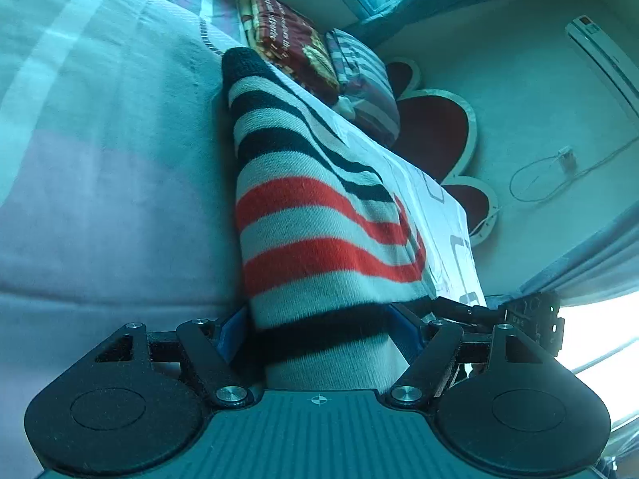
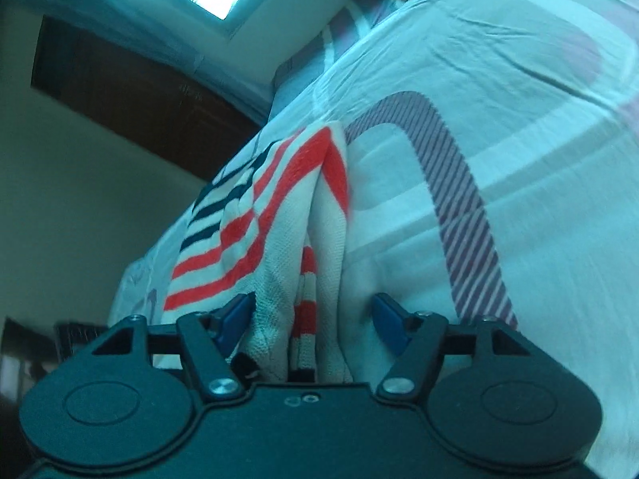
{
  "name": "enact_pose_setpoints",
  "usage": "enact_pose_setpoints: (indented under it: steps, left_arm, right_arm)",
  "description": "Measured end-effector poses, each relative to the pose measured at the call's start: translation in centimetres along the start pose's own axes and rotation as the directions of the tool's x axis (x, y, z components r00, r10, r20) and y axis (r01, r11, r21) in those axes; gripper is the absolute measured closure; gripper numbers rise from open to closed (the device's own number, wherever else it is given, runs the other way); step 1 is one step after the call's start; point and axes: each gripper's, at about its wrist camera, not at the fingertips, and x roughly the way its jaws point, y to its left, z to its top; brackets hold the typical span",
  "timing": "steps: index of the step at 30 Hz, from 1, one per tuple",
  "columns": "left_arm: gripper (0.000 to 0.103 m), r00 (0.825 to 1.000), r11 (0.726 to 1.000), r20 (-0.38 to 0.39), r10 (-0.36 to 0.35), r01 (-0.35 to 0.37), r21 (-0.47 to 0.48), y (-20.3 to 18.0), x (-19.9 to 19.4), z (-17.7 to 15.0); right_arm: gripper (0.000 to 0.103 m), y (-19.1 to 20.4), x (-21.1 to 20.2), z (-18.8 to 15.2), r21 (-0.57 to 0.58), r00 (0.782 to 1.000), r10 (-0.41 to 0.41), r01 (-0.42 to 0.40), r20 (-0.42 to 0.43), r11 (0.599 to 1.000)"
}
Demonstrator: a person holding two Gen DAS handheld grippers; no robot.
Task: Fold small clothes
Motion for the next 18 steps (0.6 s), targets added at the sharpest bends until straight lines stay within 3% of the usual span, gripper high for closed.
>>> enact_pose_setpoints:
  steps: [9,13,16,18]
  left_arm:
    - [0.029,1.0,0.999,-0.018,-0.001,0.002,0.042,-0.5,1.0,1.1]
    - [0.031,0.999,0.998,-0.036,-0.012,0.014,0.056,0.0,0.2,1.1]
    - [0.031,0.999,0.999,-0.034,-0.03,0.032,0.033,0.5,0.3,1.5]
    - [0.031,0.999,0.999,-0.025,-0.027,0.028,0.024,0.3,0.8,1.8]
  right_arm:
    - [0.036,0.8,3.5,0.6,0.008,0.99,0.117,-0.117,-0.076,0.993]
    - [0.059,-0.9,2.6,0.7,0.079,0.991,0.129,-0.126,-0.034,0.989]
    - [0.059,-1.8,2.9,0.9,0.125,0.986,0.166,-0.162,-0.027,0.979]
    - [0.058,-0.8,3.9,1.2,0.086,0.99,0.14,-0.137,-0.032,0.987]
